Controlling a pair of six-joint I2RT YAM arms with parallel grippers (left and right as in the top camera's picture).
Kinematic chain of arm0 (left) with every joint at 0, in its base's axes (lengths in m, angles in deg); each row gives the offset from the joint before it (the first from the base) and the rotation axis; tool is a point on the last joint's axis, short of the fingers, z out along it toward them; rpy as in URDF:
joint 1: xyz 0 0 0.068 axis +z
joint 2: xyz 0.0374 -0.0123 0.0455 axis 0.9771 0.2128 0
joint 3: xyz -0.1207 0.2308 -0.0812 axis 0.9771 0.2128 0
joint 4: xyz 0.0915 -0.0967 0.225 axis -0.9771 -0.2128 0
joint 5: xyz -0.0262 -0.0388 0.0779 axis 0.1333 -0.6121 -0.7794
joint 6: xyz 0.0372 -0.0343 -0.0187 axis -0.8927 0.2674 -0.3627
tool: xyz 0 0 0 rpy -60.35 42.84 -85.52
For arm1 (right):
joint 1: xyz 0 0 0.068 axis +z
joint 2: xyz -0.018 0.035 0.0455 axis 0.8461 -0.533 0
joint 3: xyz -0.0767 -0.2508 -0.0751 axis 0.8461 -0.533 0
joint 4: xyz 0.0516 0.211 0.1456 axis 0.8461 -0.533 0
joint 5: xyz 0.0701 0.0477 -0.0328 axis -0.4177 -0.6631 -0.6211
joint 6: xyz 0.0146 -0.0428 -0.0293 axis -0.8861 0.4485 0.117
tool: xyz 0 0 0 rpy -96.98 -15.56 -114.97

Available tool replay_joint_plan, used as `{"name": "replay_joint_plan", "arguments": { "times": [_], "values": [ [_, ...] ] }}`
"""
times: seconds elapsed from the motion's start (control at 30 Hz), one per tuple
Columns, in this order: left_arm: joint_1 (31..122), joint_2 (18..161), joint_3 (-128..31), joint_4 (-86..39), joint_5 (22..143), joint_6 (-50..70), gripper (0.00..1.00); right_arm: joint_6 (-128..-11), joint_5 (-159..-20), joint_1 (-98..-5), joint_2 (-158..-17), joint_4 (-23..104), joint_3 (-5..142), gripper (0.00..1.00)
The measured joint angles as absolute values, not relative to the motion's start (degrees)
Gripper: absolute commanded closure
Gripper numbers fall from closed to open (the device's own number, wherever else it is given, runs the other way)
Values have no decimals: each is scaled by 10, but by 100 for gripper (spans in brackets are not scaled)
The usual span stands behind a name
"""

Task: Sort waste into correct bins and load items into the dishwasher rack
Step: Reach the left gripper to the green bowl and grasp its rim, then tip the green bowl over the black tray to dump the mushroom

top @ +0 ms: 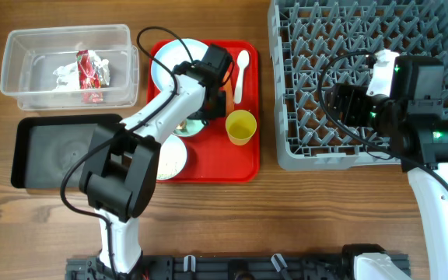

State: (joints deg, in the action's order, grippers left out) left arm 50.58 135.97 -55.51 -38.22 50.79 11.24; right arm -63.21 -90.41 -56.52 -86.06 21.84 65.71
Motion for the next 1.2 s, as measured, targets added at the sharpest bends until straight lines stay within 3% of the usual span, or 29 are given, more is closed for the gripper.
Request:
{"name": "replay_joint_plan", "arguments": {
  "times": [0.3, 0.57, 0.83, 1.2],
  "values": [
    [504, 1340, -554, -399, 506, 128, 96, -643, -904, -565, -861, 218, 657, 6],
    [529, 1175, -588, -497, 524, 128, 96, -643, -904, -565, -861, 218, 657, 6],
    [733, 1110, -592, -607, 599, 78, 96, -643, -906, -565, -861, 219, 657, 6],
    [1078, 1114, -538, -596, 946, -158, 96, -643, -908, -565, -861, 225, 657, 6]
  ]
}}
